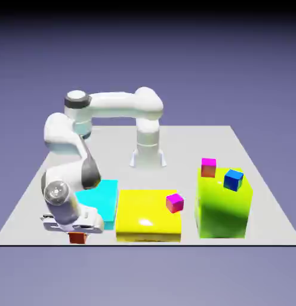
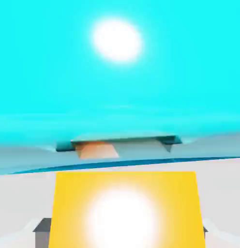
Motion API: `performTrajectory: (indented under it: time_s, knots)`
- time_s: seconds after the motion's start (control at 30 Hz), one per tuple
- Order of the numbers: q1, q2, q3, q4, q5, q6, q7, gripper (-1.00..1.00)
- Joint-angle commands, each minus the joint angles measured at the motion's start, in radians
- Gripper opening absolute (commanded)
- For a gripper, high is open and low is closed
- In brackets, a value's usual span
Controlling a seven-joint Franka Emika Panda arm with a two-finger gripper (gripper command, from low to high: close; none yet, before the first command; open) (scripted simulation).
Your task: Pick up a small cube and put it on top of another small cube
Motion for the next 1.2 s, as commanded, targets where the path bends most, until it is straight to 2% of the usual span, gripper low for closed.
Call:
performTrajectory:
  time_s: [0.0, 0.87, 0.93, 1.17]
  knots:
    - [0.036, -0.023, -0.005, 0.008, 0.027, -0.002, 0.005, -1.00]
    - [0.979, -0.613, -0.134, 0.214, 0.694, -0.070, 0.123, -1.00]
    - [0.979, -0.613, -0.134, 0.214, 0.694, -0.070, 0.123, -1.00]
    - [0.858, -0.594, -0.118, -0.026, 0.673, 0.094, 0.165, -1.00]
